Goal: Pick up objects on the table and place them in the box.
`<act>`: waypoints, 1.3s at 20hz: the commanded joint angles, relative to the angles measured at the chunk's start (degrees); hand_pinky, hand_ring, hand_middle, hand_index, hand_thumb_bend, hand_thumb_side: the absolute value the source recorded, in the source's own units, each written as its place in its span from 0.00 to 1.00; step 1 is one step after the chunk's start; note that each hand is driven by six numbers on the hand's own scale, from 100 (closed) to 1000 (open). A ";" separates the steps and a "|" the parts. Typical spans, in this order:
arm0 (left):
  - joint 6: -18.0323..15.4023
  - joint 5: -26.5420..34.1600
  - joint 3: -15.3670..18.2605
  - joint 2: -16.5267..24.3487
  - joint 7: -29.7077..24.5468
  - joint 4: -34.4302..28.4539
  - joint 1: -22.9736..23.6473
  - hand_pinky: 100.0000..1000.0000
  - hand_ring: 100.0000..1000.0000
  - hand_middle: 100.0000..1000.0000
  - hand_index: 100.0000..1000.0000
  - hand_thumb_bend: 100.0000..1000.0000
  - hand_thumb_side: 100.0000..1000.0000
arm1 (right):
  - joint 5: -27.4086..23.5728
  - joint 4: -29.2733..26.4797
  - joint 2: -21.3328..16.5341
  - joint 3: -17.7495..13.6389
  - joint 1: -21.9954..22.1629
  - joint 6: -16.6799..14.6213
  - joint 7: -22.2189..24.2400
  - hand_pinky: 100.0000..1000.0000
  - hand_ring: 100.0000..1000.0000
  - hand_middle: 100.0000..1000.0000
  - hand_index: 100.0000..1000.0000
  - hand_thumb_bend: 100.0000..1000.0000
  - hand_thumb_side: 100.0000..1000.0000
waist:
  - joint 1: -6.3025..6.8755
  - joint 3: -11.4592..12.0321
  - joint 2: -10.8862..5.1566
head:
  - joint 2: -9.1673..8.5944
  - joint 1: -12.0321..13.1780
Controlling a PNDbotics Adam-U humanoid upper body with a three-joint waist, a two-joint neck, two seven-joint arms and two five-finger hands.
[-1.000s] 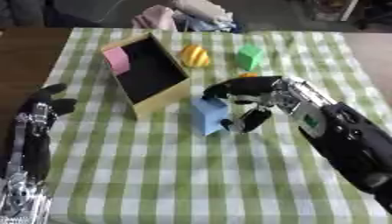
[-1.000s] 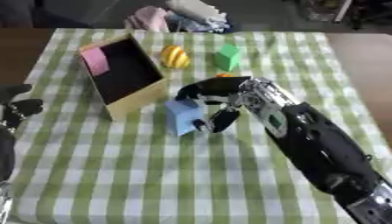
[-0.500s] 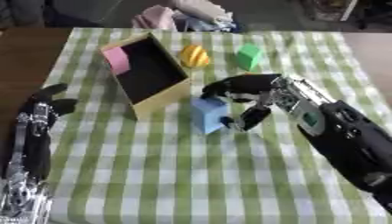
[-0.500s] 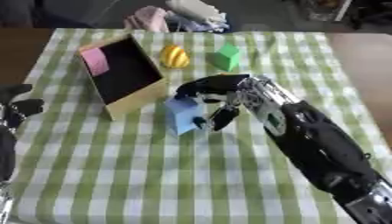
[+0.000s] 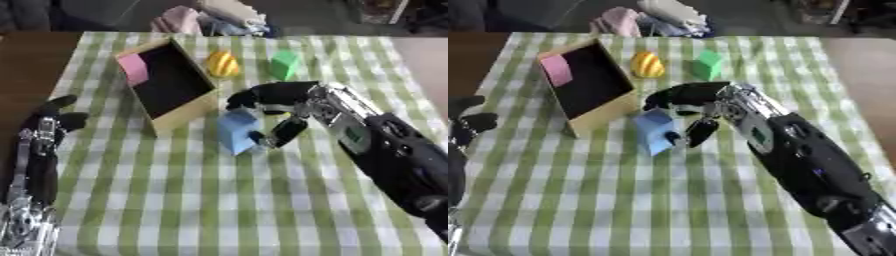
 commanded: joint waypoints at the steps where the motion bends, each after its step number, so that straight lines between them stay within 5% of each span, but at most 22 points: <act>1: -0.11 0.26 -0.06 0.37 -0.13 -0.90 -0.58 0.70 0.64 0.73 0.74 0.00 0.85 | -0.14 -1.22 -0.69 -0.10 -0.95 0.08 0.11 1.00 1.00 1.00 1.00 0.00 0.22 | -0.52 0.06 0.01 | 0.27 -0.18; 11: -0.11 0.20 -0.08 0.34 -0.15 -0.90 -0.56 0.70 0.64 0.73 0.74 0.00 0.85 | 1.13 0.47 0.08 0.63 -0.38 -0.05 3.63 1.00 0.99 0.97 1.00 0.00 0.39 | -0.54 0.08 0.15 | 0.27 -0.19; 15: -0.11 0.20 -0.09 0.32 -0.15 -0.91 -0.56 0.70 0.64 0.73 0.74 0.00 0.85 | 1.52 0.67 0.53 0.61 -0.19 0.11 5.05 0.96 0.95 0.86 1.00 0.00 0.24 | -0.53 0.08 0.20 | 0.27 -0.22; 21: -0.10 0.19 -0.09 0.29 -0.15 -0.90 -0.58 0.70 0.64 0.73 0.74 0.00 0.85 | 1.54 1.18 0.98 0.43 0.08 0.40 4.71 0.92 0.91 0.73 1.00 0.00 0.21 | -0.53 0.07 0.26 | 0.27 -0.23; 26: -0.10 0.18 -0.04 0.29 -0.10 -0.90 -0.56 0.70 0.64 0.73 0.74 0.00 0.85 | 0.47 0.44 0.81 -0.39 -0.01 0.38 -0.14 0.86 0.79 0.47 1.00 0.00 0.18 | -0.52 -0.06 0.25 | 0.27 -0.12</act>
